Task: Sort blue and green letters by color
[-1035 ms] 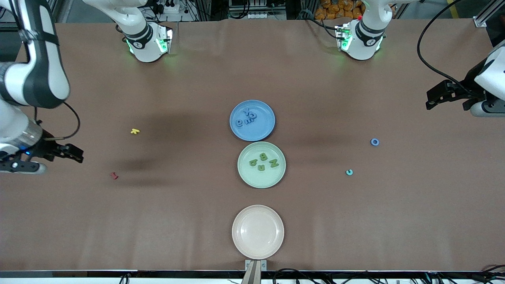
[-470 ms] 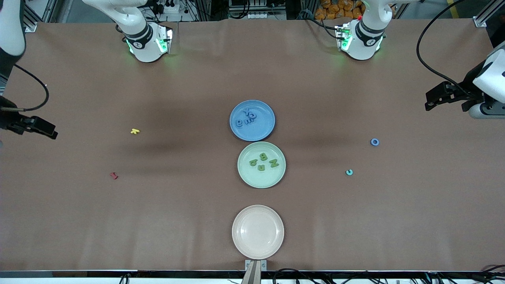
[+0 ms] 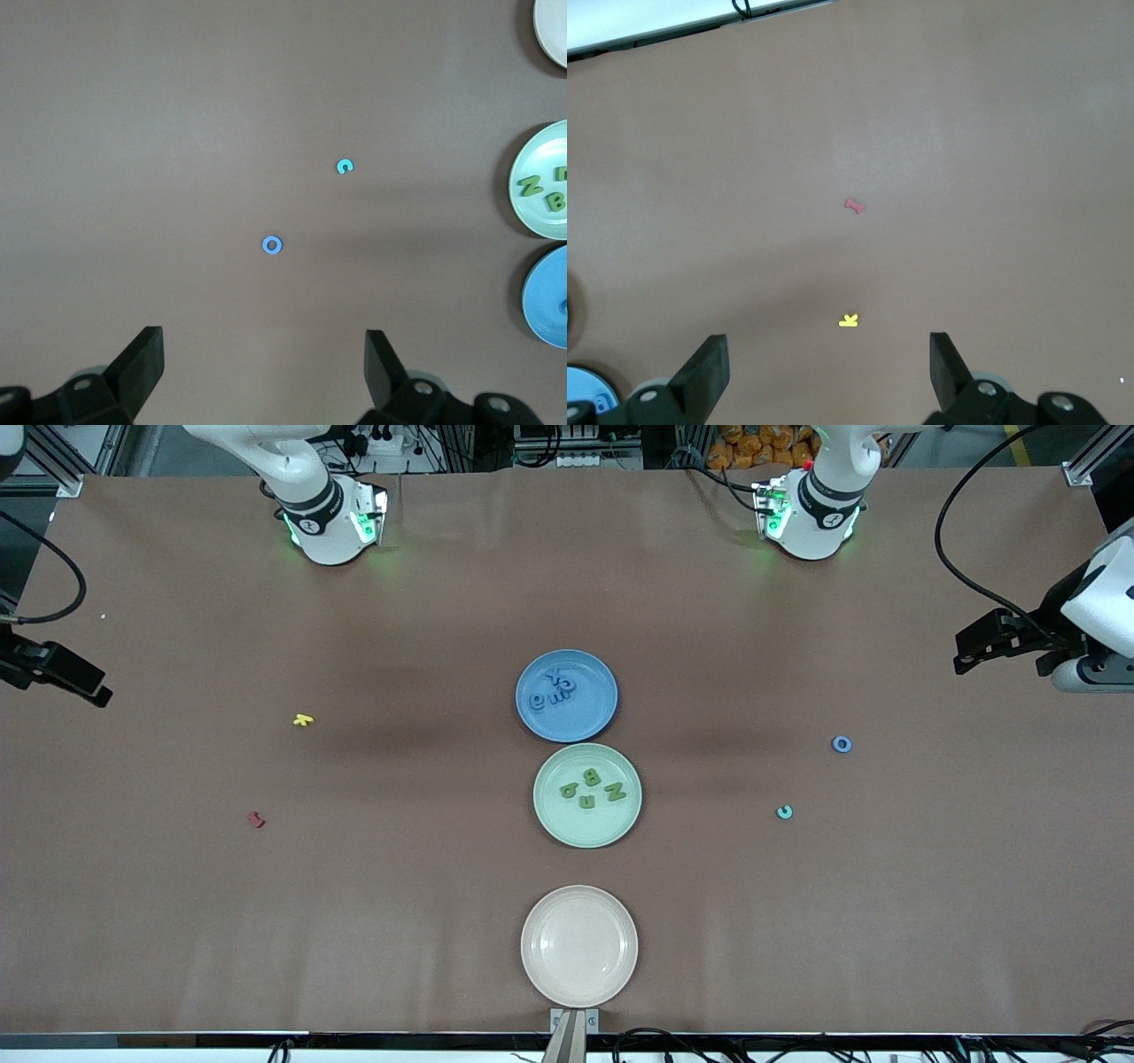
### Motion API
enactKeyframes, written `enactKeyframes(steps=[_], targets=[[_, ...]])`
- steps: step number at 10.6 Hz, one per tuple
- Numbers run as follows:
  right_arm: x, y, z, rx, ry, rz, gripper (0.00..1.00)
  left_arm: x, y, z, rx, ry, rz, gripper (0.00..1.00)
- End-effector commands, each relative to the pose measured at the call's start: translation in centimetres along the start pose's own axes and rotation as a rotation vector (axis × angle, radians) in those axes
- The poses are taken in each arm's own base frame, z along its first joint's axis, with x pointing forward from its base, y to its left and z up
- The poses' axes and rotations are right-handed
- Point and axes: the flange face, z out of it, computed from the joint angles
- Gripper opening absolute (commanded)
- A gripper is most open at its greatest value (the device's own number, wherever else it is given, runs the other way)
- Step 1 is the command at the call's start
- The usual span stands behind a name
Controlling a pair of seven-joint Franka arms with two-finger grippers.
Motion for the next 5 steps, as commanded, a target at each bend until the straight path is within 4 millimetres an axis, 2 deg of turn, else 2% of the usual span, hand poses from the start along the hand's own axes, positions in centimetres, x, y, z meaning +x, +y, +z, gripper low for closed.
enactKeyframes(steps=[1, 5], targets=[[-0.35, 0.68, -0.76, 0.004, -0.008, 0.016, 1.00, 0.25, 0.05, -0.39, 0.014, 0.009, 0.023, 1.00], [-0.74, 1.07, -1.13, 0.003, -0.017, 0.021, 1.00, 0.25, 0.22, -0.39, 0.014, 0.009, 0.024, 1.00]])
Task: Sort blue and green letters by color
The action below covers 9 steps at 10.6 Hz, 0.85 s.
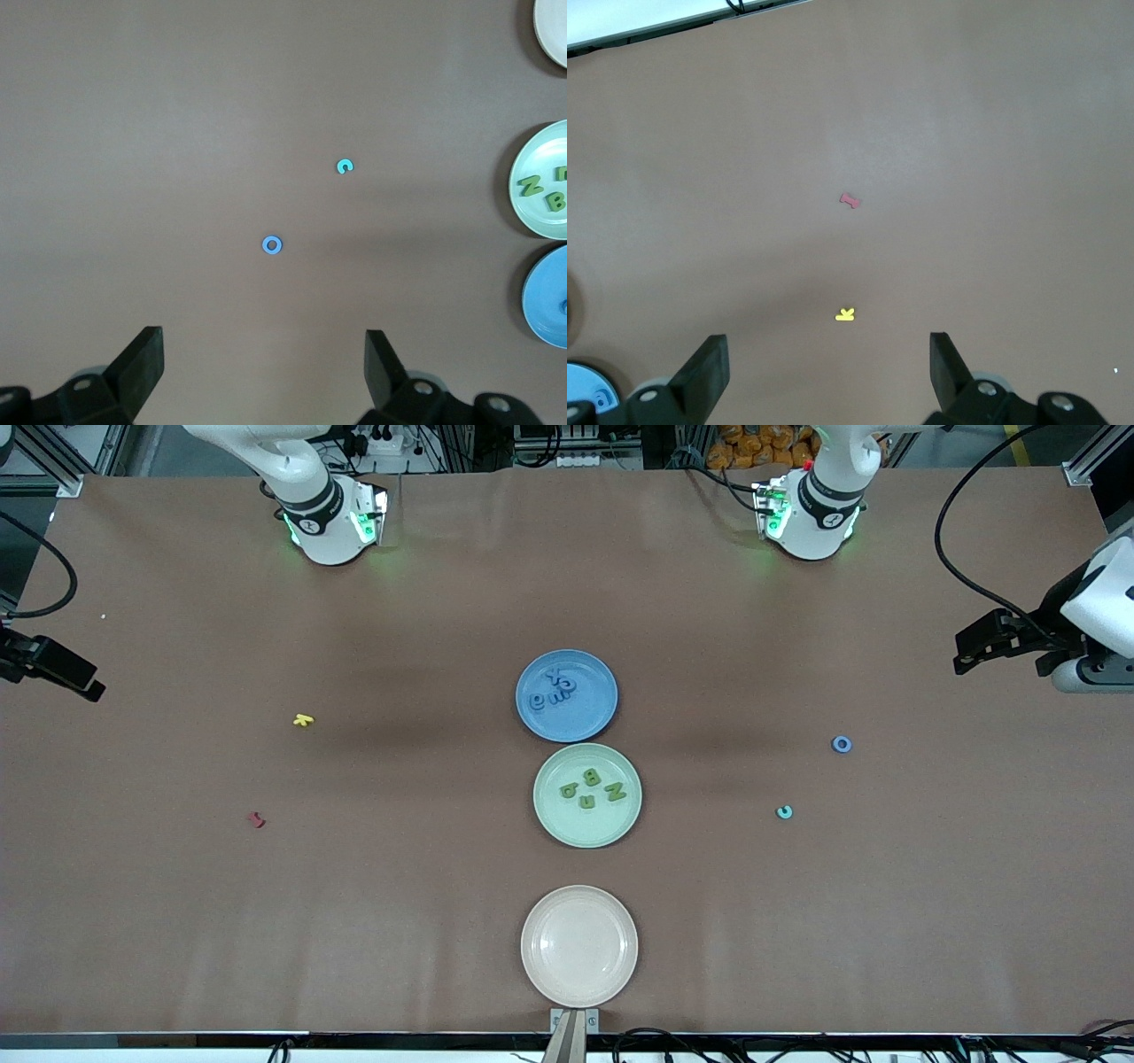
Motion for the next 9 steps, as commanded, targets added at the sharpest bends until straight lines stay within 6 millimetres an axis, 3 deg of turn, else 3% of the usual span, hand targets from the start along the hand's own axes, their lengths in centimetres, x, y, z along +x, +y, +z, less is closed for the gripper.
enactKeyframes(steps=[1, 9], targets=[[-0.58, 0.53, -0.85, 0.006, -0.005, 0.012, 1.00, 0.24, 0.12, -0.41, 0.016, 0.010, 0.022, 1.00], [-0.51, 1.01, -0.68, 0.005, -0.013, 0.019, 1.00, 0.23, 0.10, -0.34, 0.018, 0.008, 0.021, 1.00]])
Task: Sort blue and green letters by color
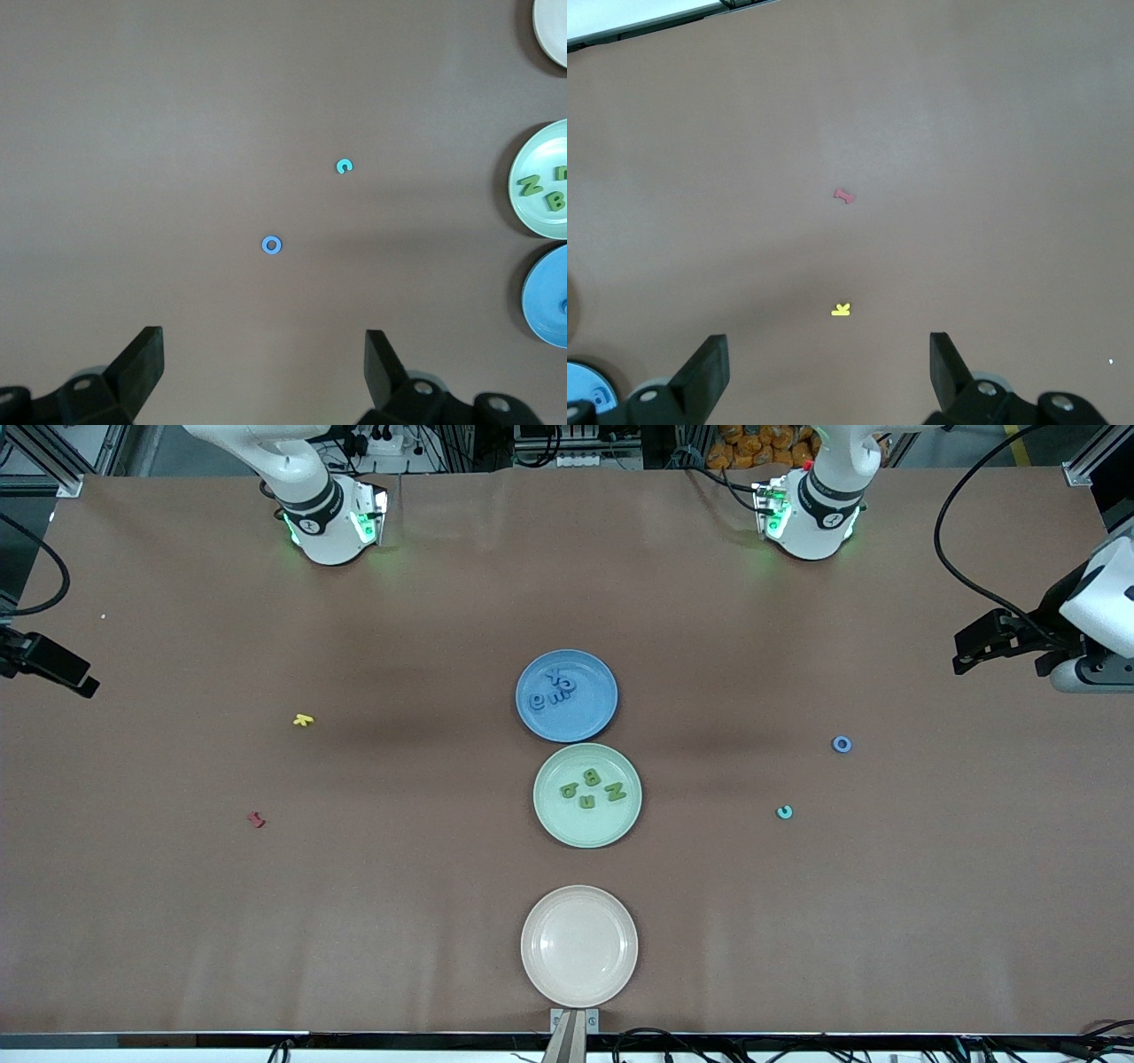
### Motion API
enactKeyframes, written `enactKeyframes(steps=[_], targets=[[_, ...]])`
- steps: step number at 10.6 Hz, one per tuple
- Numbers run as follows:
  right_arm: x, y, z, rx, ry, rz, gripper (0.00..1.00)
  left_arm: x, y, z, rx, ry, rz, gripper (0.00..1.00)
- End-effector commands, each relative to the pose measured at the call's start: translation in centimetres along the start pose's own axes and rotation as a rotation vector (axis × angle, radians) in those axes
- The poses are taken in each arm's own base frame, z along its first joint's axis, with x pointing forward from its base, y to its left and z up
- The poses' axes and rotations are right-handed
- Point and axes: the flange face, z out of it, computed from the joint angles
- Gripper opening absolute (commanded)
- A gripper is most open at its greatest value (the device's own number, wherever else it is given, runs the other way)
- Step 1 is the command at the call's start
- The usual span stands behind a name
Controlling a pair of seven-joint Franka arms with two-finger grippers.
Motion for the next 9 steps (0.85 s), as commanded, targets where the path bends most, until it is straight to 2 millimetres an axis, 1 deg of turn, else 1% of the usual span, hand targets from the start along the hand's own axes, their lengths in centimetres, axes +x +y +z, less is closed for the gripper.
enactKeyframes(steps=[1, 3, 5, 9], targets=[[-0.40, 0.27, -0.64, 0.009, -0.001, 0.005, 1.00, 0.24, 0.03, -0.42, 0.018, 0.010, 0.020, 1.00], [-0.31, 0.24, -0.46, 0.008, -0.004, 0.000, 1.00, 0.24, -0.06, -0.42, 0.018, 0.010, 0.018, 1.00], [-0.29, 0.11, -0.37, 0.011, -0.006, -0.078, 1.00, 0.19, -0.07, -0.50, 0.019, 0.011, 0.018, 1.00], [-0.29, -0.10, -0.29, 0.012, -0.007, -0.081, 1.00, 0.20, -0.16, -0.50, 0.019, 0.011, 0.003, 1.00]])
